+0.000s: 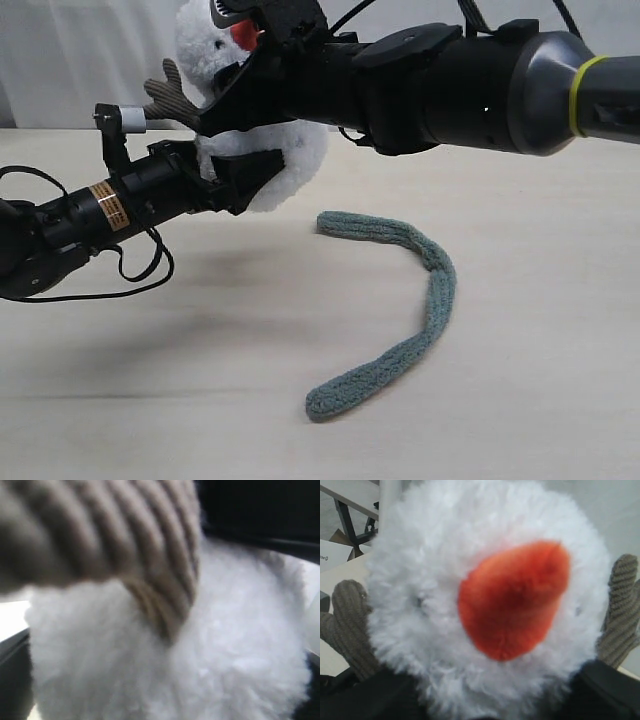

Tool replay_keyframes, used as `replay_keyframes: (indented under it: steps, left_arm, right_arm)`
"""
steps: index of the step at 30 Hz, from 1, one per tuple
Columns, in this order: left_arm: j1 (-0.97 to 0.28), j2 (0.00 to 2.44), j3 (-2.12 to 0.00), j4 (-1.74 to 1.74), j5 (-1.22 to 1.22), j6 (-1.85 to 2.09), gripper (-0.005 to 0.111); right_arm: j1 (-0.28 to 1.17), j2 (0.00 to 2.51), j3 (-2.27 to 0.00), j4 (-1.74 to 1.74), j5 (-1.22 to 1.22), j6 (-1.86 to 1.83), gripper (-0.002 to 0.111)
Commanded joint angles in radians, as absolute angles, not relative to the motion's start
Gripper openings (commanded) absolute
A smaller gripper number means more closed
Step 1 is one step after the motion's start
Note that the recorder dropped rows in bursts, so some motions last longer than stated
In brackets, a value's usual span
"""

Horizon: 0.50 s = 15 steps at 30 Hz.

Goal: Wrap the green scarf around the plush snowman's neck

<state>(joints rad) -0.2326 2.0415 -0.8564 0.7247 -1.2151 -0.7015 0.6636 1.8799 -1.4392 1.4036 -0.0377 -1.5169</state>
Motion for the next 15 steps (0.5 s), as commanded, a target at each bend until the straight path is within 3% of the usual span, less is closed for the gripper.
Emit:
replay_keyframes:
  steps: [1,15]
  left_arm:
    - [-0.234,2.042,-0.864,0.676,-1.221,-0.734,0.105]
    - [-0.234,2.036,-0.864,0.675,-1.221,-0.73,0.105]
  right_arm:
    - [0.665,1.876,-1.441,1.401,-0.007,-1.505,0.004]
    - [0.665,1.876,-1.436,1.401,-0.006,-1.505,0.004]
